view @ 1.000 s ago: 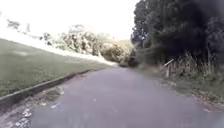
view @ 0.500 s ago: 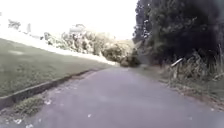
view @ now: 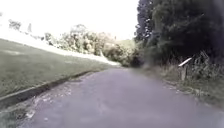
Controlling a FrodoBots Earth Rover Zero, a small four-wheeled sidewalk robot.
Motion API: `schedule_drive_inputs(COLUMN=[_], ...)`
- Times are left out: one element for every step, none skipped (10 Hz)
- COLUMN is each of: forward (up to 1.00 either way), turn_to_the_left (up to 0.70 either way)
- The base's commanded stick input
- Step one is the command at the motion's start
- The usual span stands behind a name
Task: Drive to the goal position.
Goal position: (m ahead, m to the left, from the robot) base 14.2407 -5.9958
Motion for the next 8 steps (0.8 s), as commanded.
schedule_drive_inputs(forward=[1.00,1.00,1.00,1.00,1.00,1.00,1.00,1.00], turn_to_the_left=[-0.27,-0.27,-0.27,-0.27,0.00,0.00,0.00,0.00])
